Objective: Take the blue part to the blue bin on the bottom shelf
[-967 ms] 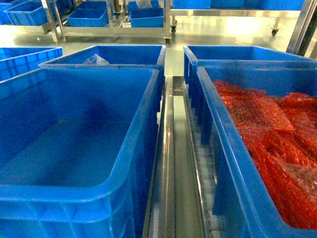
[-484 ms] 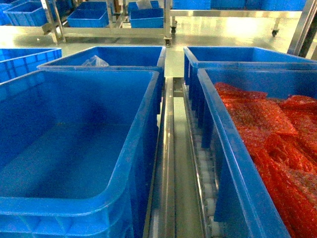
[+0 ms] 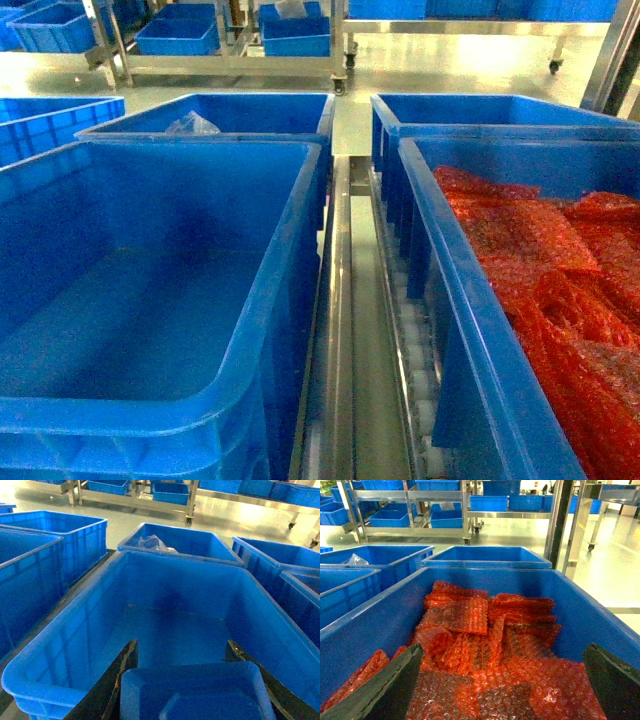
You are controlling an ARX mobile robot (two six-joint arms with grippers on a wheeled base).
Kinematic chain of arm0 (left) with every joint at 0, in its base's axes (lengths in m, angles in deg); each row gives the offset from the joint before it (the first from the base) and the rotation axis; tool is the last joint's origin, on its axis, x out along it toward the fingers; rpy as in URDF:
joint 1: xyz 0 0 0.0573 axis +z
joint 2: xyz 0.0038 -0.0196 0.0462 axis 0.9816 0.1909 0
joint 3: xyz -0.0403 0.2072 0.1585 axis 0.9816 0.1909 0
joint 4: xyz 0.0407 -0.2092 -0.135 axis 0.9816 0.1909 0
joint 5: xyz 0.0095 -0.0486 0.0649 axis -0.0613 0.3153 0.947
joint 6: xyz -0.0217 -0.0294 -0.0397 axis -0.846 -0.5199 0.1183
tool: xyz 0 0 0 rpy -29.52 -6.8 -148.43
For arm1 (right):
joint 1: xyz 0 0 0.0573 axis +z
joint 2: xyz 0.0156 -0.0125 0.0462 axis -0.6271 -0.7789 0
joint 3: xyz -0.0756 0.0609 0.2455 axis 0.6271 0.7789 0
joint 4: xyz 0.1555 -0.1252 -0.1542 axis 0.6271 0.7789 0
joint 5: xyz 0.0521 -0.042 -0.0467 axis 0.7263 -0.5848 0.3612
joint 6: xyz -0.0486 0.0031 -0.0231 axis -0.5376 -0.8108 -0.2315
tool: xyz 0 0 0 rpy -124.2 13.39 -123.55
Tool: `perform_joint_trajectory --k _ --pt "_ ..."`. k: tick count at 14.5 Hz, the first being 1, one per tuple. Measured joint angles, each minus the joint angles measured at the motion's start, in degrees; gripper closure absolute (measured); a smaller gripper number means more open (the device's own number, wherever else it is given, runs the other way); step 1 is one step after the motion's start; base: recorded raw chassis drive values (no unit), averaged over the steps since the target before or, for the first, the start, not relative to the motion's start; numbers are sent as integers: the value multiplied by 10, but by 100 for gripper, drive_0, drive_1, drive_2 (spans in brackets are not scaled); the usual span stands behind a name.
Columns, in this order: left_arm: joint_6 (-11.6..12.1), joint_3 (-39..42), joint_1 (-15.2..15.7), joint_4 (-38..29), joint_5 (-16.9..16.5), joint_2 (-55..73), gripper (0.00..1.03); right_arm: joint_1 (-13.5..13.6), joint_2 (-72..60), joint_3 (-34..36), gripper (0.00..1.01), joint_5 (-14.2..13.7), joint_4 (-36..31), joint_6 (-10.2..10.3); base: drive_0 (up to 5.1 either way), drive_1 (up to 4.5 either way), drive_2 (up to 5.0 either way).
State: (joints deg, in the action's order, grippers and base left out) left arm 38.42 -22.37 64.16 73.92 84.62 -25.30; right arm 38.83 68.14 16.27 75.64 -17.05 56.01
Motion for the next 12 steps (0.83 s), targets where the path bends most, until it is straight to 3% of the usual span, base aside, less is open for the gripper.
perform_joint_trajectory --k 12 --pt "0 0 0 0 0 0 60 0 0 0 3 0 0 0 0 0 0"
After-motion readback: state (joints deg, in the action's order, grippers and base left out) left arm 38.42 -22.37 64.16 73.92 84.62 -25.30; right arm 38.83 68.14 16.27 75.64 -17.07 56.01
